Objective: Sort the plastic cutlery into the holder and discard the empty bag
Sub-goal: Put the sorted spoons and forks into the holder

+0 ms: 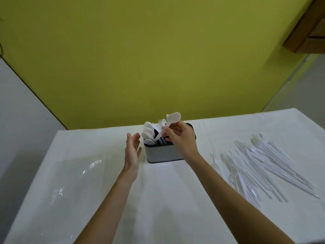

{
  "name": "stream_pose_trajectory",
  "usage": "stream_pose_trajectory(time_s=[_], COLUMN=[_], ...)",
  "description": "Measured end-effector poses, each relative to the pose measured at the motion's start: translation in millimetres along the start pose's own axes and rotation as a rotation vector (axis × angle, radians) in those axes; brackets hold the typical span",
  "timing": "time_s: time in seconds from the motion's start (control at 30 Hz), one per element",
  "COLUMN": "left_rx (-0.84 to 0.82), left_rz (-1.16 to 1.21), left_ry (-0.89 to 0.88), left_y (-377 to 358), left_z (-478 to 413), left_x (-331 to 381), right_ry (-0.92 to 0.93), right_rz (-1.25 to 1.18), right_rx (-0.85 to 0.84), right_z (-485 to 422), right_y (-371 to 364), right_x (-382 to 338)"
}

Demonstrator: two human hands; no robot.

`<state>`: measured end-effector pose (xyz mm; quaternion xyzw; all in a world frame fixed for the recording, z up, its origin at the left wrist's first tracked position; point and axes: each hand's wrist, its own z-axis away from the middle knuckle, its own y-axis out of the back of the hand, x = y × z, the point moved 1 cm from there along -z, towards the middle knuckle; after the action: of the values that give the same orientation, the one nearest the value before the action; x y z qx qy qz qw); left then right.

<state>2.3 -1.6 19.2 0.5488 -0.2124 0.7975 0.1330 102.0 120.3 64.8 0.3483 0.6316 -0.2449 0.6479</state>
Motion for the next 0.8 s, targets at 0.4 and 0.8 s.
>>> stream_pose_trajectory(time_s=[0.4, 0.8], left_rx=[-0.130, -0.140], left_rz=[0.140, 0.197], left_ry=[0.088, 0.084], left_y=[5, 5], left_z=[-13, -12], left_x=[-12, -16], right_ry=[0.096, 0.339], right_rz=[0.538, 0.546], right_rx=[-0.092, -0.107], right_z=[2, 21], right_y=[-34, -27], right_x=[12, 5])
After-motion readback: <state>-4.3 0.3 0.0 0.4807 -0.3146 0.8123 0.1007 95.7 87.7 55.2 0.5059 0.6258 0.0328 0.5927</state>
